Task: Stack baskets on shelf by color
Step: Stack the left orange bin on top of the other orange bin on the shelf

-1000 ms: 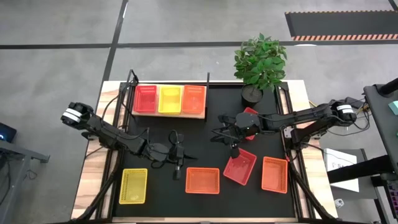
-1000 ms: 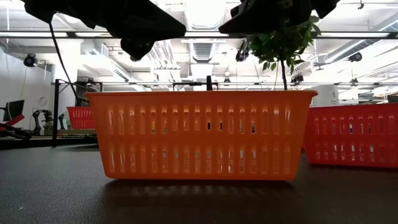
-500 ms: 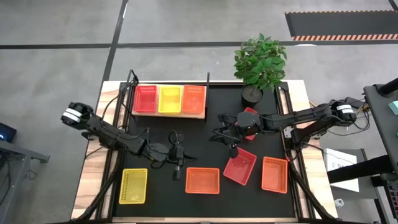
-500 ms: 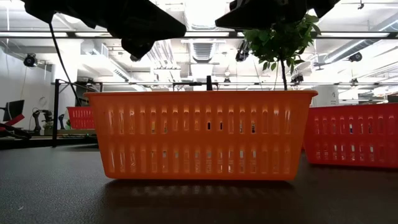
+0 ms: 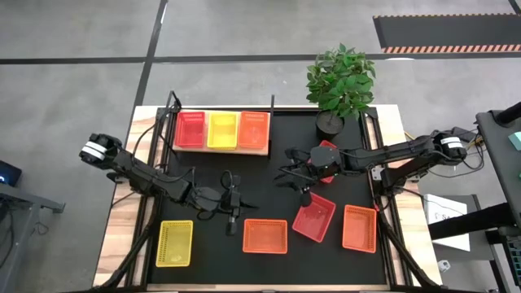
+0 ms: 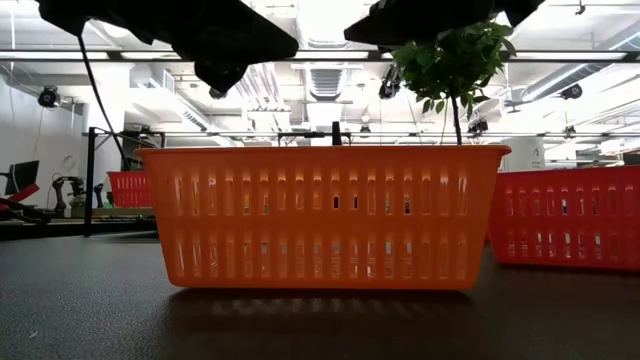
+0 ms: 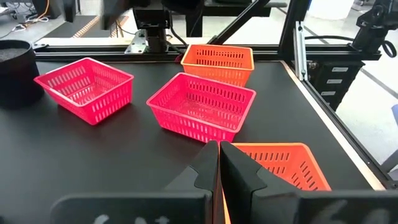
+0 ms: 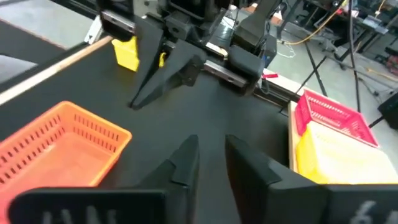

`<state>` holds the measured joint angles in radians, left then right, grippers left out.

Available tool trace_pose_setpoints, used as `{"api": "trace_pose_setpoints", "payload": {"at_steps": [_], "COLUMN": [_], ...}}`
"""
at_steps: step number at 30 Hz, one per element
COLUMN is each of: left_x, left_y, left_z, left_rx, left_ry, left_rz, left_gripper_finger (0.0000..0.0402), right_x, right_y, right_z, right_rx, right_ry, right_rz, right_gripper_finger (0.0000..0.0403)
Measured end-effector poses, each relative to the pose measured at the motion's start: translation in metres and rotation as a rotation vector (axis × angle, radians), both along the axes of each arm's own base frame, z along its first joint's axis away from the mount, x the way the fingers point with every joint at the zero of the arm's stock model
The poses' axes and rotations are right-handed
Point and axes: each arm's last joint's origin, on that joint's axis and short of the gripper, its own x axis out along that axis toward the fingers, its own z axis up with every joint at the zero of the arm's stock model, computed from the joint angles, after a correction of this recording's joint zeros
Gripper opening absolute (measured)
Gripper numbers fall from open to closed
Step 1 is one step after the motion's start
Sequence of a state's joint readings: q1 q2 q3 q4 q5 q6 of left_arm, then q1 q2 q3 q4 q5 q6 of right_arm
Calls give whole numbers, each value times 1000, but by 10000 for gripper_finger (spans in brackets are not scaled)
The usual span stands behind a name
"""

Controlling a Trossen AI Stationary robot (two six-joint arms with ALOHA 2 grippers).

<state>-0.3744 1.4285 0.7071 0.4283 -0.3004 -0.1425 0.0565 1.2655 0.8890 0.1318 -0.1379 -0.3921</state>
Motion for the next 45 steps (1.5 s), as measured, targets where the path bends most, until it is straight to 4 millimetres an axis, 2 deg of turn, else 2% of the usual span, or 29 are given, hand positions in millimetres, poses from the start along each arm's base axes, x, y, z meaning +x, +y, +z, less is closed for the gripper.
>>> {"api": "trace_pose_setpoints", "payload": {"at_steps": [3,8,15,24,31,38,45], "left_x": [-7,-33,-58,-64,-62,-62,-63], "left_y": [1,5,19,22,21,21,22], "left_z": [2,15,32,39,35,36,36], "left_rx": [8,-11,13,61,104,160,166], "left_ry": [50,153,175,144,156,152,157], "left_rz": [-20,-7,101,110,96,74,72], "left_gripper_finger": [0,0,0,0,0,0,0], "right_x": [-1,-2,-6,-11,-9,16,48], "right_y": [8,22,42,60,64,72,84], "right_z": [0,0,-1,-1,5,15,6], "right_rx": [16,95,219,245,241,106,-6], "right_ry": [4,23,70,83,40,61,375], "right_rz": [20,29,44,-3,-43,7,26], "right_gripper_finger": [98,133,153,148,150,151,151]}}
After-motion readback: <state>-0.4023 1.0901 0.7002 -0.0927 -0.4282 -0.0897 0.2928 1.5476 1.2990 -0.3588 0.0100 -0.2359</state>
